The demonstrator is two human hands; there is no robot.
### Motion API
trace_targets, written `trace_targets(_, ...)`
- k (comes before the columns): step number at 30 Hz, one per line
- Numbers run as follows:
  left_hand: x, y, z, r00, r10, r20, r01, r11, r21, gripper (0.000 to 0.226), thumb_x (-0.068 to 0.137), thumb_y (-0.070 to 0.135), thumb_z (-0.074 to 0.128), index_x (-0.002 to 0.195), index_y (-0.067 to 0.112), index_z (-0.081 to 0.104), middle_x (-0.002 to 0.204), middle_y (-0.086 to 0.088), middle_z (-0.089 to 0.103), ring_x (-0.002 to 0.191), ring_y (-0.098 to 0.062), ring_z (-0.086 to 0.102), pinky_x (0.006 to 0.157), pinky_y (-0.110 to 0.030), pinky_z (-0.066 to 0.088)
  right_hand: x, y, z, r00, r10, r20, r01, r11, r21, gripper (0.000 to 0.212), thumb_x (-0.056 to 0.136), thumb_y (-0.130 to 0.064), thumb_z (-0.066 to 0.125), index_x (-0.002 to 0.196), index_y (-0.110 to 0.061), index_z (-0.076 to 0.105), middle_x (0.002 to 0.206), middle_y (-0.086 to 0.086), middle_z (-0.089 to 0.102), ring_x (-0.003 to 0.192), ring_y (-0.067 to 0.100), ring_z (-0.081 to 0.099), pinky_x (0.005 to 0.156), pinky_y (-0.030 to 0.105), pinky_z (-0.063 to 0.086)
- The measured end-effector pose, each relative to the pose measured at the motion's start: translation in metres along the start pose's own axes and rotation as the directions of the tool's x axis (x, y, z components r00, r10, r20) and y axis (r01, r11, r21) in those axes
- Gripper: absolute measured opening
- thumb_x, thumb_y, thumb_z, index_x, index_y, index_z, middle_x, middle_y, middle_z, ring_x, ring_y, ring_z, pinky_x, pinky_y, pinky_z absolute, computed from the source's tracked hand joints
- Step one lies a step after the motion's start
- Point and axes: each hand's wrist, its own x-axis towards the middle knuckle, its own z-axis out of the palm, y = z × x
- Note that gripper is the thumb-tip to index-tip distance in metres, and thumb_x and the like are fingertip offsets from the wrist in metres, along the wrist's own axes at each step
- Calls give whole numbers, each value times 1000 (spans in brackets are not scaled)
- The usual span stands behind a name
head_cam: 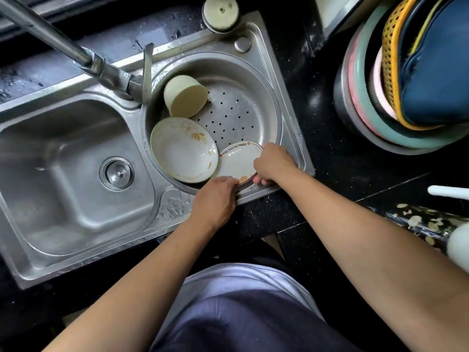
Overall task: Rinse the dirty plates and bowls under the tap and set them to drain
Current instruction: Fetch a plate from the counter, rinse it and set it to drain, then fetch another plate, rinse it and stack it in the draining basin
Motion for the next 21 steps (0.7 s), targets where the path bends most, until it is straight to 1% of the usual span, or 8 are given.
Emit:
trace_targets(6, -1, 2, 2, 1000, 18, 16, -19, 1000, 11, 19, 101, 16, 48, 93, 12, 65, 94, -4, 70, 83, -30, 65, 66, -43, 55, -1, 5, 1, 1000, -14, 26, 12, 996, 85, 16, 90, -12, 45, 96, -9, 60, 53, 0, 73, 38, 10, 66, 51, 22, 51)
trace_targets(10, -3, 2, 2, 998, 62, 19, -63, 998, 14, 21, 101, 17, 48, 89, 10, 64, 89, -6, 68, 77, -31, 63, 60, -35, 40, -14, 7, 0, 1000, -22, -3, 22, 988, 154, 18, 89, -14, 45, 93, -7, 61, 53, 3, 73, 35, 13, 62, 49, 24, 53)
trace_targets(12, -2, 0, 1, 996, 85, 30, -85, 996, 23, 21, 101, 17, 48, 90, 9, 64, 89, -7, 68, 77, -31, 63, 61, -34, 36, -24, 8, 3, 999, -26, -43, 34, 979, 202, 21, 89, -17, 46, 92, -7, 63, 55, 5, 73, 36, 15, 63, 46, 25, 54)
trace_targets(13, -3, 0, 1, 994, 99, 41, -101, 994, 34, 21, 102, 18, 48, 91, 8, 64, 90, -8, 68, 79, -31, 63, 61, -33, 36, -30, 11, 5, 998, -28, -62, 42, 971, 235, 22, 89, -19, 46, 95, -8, 64, 59, 6, 74, 39, 16, 65, 48, 28, 58)
trace_targets(15, -4, -3, 1, 989, 135, 58, -138, 989, 55, 22, 102, 19, 48, 93, 8, 65, 93, -11, 69, 81, -33, 64, 62, -34, 35, -45, 17, 15, 994, -28, -101, 57, 954, 293, 28, 90, -24, 47, 110, -11, 63, 72, 7, 76, 52, 20, 73, 62, 39, 65)
trace_targets(17, -7, -5, -3, 982, 176, 65, -181, 980, 84, 23, 101, 19, 48, 97, 7, 67, 97, -15, 71, 85, -37, 65, 64, -36, 37, -65, 27, 29, 986, -2, -166, 59, 939, 338, 31, 91, -30, 48, 119, -19, 58, 81, 6, 76, 58, 22, 75, 67, 41, 65)
trace_targets(19, -14, -6, -7, 974, 223, 49, -227, 968, 111, 22, 99, 19, 50, 101, 6, 67, 101, -19, 71, 90, -41, 65, 67, -40, 43, -89, 41, 46, 973, 53, -226, 38, 923, 382, 23, 91, -35, 48, 108, -22, 57, 80, 3, 75, 49, 18, 72, 60, 37, 62)
trace_targets(21, -24, -8, -12, 960, 281, 2, -279, 953, 119, 21, 97, 17, 54, 107, 6, 68, 104, -23, 71, 96, -43, 64, 74, -44, 50, -118, 60, 68, 962, 146, -229, -18, 875, 484, 25, 90, -36, 47, 96, -19, 64, 75, 3, 76, 46, 19, 72, 57, 36, 62)
